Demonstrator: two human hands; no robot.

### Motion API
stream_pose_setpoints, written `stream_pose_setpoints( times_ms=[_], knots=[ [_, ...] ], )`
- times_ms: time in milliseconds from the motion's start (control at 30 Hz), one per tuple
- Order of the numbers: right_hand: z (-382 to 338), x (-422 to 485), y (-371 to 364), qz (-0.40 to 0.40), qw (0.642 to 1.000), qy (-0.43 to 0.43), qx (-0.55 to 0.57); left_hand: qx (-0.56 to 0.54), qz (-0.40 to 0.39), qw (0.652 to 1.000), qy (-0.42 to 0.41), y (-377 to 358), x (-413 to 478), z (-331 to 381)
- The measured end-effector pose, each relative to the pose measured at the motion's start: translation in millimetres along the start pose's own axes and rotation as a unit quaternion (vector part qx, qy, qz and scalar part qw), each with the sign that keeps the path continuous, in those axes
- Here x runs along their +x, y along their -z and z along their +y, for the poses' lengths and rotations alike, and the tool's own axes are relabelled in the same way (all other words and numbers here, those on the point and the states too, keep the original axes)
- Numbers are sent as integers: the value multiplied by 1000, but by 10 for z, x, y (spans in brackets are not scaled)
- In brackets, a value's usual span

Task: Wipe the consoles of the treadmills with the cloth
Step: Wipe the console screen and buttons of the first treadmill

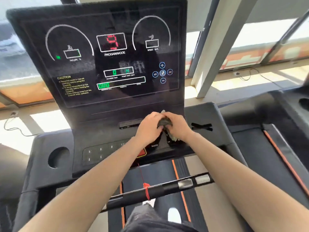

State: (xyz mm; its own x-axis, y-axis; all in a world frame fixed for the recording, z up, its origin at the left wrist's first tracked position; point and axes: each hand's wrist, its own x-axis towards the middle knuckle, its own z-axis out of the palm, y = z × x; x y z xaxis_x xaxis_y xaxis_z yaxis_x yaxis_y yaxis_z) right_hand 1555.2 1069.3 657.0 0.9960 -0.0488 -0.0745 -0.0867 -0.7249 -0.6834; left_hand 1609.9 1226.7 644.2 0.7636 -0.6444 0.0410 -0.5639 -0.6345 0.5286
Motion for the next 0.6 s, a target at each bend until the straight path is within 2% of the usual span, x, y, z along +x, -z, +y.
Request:
stream_pose_setpoints(
  times_ms=[133,267,367,433,600],
  knots=[
    [107,-93,188,24,996,-57,-65,45,-48,996,-53,-29,224,49],
    [232,-406,170,132,981,-88,-114,11,-69,994,-89,-161,314,277],
    [326,-642,92,215,964,-94,-125,28,-35,988,-147,-213,326,401],
    [376,-643,52,207,964,-96,-135,66,-7,984,-165,-185,347,369],
    [355,-279,-63,94,987,-54,-120,133,48,978,-154,-86,357,-41]
  ],
)
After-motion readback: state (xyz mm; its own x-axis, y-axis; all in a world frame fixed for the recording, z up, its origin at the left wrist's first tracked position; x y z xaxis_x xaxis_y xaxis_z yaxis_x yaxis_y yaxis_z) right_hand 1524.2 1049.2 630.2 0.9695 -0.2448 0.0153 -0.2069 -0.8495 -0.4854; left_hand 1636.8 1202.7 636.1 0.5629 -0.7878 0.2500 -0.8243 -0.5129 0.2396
